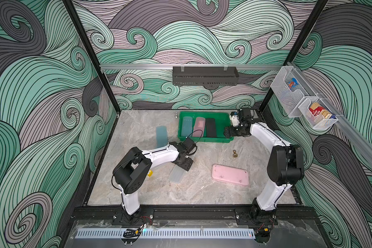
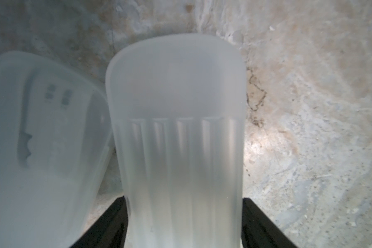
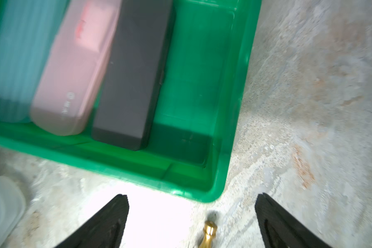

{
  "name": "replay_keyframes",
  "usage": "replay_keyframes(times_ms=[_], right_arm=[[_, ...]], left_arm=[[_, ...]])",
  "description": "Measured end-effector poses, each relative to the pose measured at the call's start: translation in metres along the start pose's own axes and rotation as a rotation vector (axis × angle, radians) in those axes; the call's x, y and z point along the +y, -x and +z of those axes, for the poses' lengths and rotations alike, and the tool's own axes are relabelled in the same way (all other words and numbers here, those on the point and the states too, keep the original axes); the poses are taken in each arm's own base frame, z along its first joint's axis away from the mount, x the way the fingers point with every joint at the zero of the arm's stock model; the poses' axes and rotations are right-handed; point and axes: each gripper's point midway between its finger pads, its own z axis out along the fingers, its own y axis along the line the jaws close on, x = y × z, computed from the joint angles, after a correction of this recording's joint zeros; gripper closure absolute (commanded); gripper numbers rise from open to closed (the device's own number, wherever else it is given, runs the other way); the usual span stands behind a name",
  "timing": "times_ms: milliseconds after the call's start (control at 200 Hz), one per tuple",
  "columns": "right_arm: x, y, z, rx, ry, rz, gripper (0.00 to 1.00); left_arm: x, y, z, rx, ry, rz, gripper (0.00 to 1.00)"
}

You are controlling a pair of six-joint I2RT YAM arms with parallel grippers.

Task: Put the pencil case into the storage box
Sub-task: Place the pencil case at the storage box.

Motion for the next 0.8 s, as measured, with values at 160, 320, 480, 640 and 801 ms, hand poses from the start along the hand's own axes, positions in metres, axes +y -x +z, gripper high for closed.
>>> replay_keyframes(times_ms=[160,320,480,640,801], right_arm=[[0.029,-0.001,-0.027,-0.053,0.042,-0.04,0.01],[0.055,-0.016,-0.038,-0.058,0.102,-0.069,0.01],[0.065,-0.035,-0.042,-0.042,0.149,-0.057,0.01],[0.079,-0.05,-0.045,-0.049,0.239,-0.02,0.01],[0.105,-0.064,-0.045,-0.046,0.391,0.015,0.01]], left_arm=[[-0.001,0.001,0.0,-0.023,-0.004,-0.011,0.46],[-0.003,0.003,0.0,-0.042,0.002,-0.023,0.53],[-0.003,0.002,-0.001,-0.061,-0.002,-0.038,0.54],[-0.008,-0.007,-0.007,-0.052,-0.036,-0.04,0.53],[-0.011,-0.023,-0.013,-0.01,-0.059,-0.037,0.53]])
